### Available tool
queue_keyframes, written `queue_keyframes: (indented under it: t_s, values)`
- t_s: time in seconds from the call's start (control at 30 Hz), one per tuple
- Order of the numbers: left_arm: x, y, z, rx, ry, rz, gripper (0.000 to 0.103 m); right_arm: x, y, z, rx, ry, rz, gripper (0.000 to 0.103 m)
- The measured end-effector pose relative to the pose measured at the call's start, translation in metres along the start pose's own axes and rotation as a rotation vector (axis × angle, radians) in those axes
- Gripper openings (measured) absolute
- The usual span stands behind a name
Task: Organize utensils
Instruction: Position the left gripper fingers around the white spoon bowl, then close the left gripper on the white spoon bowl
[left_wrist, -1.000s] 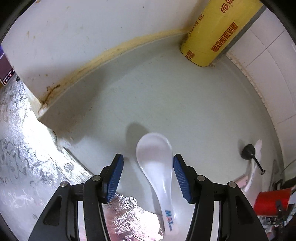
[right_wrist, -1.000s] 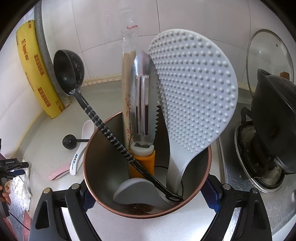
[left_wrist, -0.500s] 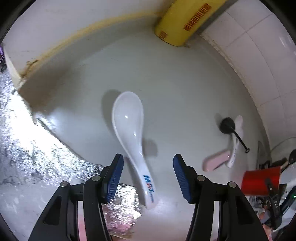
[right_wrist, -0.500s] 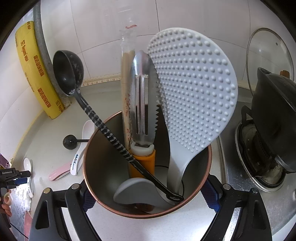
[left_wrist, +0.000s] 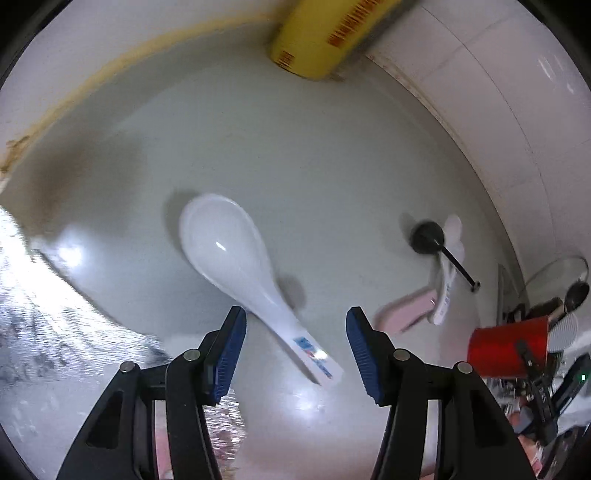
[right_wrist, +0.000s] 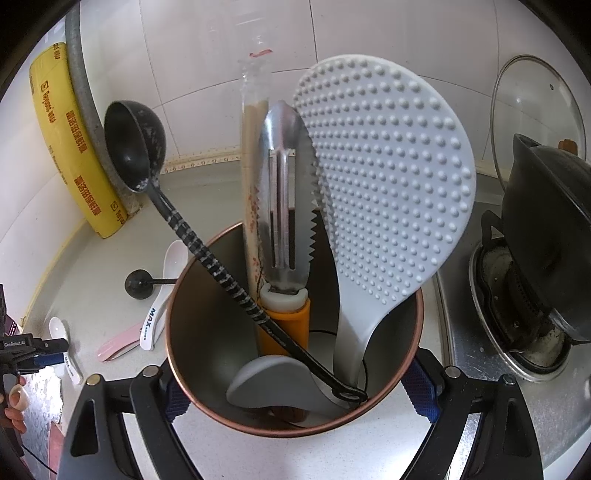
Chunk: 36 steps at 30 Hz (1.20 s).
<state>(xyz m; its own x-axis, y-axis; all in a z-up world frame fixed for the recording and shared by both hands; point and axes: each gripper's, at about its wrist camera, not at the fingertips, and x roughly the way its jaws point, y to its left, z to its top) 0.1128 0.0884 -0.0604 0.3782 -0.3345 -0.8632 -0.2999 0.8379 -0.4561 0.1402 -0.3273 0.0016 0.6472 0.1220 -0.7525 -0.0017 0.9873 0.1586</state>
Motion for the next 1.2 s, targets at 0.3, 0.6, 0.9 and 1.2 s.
queue_keyframes:
  t_s: [0.3,0.6,0.9,1.2]
  values:
    - [-0.012,0.024,0.018,-0.067,-0.087,0.105,0.057,0.003,0.000,0.002,0.000,0.006,-0.002,0.093]
    - [-0.001,0.014,0.033,-0.017,-0.113,0.137,0.046,0.006,0.000,0.003,0.000,0.006,-0.002,0.093]
    - [0.012,0.001,0.041,0.030,-0.128,0.194,0.046,0.007,0.000,0.003,-0.004,0.009,-0.004,0.093]
    - [0.013,-0.002,0.033,0.060,-0.178,0.256,0.020,0.008,0.000,0.003,-0.005,0.010,-0.004,0.093]
